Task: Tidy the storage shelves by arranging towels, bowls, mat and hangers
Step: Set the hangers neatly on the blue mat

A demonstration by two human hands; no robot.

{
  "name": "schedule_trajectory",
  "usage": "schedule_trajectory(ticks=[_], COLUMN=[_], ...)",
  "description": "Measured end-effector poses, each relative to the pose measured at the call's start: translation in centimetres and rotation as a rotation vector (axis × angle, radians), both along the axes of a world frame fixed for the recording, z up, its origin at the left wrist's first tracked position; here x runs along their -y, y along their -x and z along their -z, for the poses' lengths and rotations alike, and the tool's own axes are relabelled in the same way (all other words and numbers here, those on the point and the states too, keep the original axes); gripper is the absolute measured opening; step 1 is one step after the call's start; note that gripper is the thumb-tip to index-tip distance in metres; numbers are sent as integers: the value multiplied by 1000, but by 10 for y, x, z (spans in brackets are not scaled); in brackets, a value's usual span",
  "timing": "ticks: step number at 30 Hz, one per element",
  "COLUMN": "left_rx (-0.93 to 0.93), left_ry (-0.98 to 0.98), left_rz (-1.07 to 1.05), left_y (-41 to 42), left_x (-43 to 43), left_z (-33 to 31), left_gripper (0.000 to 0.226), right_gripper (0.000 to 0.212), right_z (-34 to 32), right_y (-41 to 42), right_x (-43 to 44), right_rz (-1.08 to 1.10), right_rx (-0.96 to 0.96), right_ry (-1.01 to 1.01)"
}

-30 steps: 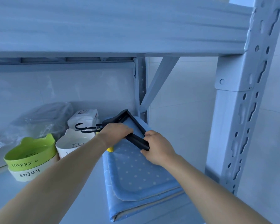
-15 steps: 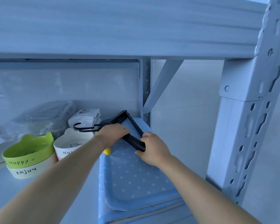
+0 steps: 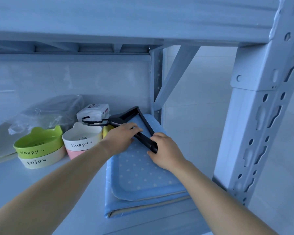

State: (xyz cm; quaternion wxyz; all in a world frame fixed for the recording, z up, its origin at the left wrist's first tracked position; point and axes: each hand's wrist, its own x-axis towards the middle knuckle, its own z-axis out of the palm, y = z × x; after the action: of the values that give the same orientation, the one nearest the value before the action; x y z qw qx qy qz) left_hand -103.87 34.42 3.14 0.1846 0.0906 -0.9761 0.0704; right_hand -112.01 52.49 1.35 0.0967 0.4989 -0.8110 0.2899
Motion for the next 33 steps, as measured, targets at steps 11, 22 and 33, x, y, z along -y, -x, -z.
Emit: schedule_trajectory(ticks=[11, 22, 33], left_rx=[-67, 38, -88], left_ry=[-230, -369, -209], left_rz=[27, 27, -80], left_y=[-59, -118, -107], left_x=[-50, -106, -130], left_z=[7, 24, 41], left_gripper=[47, 45, 64], right_gripper=[60, 37, 31], right_z=[8, 27, 36], right_y=[-16, -44, -32], right_x=[-33, -71, -69], right_rz=[-57, -127, -190], right_rx=[-97, -113, -94], right_ry=[11, 111, 140])
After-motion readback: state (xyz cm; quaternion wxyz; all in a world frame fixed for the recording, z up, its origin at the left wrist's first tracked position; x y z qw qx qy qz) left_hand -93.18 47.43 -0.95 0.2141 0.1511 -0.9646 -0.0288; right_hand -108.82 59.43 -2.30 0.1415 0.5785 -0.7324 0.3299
